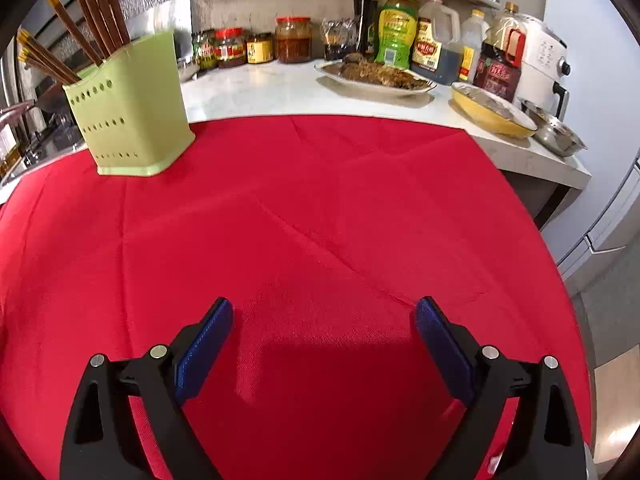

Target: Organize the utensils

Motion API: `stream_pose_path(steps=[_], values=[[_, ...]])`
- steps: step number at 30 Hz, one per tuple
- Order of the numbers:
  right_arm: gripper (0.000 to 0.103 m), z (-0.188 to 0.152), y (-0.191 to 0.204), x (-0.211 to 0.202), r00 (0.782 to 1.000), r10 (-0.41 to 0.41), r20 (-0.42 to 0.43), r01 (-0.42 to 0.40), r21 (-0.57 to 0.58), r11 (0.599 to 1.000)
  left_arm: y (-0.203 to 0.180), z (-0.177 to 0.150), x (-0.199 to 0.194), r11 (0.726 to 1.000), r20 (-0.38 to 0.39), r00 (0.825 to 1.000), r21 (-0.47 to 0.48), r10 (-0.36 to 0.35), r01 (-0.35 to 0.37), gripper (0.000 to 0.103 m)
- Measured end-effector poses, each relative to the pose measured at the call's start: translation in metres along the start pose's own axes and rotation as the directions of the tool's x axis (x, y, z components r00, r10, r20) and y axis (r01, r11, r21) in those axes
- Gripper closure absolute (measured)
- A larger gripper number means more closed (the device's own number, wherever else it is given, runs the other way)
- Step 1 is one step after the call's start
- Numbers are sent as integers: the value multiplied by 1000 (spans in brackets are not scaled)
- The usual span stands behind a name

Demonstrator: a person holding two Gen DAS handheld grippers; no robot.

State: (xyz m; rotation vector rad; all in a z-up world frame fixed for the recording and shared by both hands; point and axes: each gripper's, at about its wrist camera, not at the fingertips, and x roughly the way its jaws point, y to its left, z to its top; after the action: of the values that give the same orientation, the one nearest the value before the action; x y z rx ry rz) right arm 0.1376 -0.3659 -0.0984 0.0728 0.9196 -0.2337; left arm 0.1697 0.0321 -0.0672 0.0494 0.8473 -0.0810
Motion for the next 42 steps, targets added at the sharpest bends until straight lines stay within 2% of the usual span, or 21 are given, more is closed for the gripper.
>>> stream_pose_path(steps=[3,13,17,19,24,42], values=[[5,1,-9,4,999,29,-19,-28,44,999,5,2,5,1000,-1,1000,-15,-18,18,6],[5,1,-8,4,999,25,-20,-24,43,999,14,0,22,1000,-34,999,-3,-25,25,6],[5,1,-8,4,999,25,-20,-24,43,999,18,-1,29,999,-41,998,-3,-49,49,6],[5,1,-9,4,1000,25,-20,-24,43,999,20,-1,36,997,-73,995,-16,-74,73,6],[5,1,-9,4,1000,25,-19,-24,43,999,10,-3,38,998,-91,996,49,-25,29,6],[5,1,-9,4,1000,24,-19,-23,43,999,13,-3,38,998,-92,995,45,-30,34,6]])
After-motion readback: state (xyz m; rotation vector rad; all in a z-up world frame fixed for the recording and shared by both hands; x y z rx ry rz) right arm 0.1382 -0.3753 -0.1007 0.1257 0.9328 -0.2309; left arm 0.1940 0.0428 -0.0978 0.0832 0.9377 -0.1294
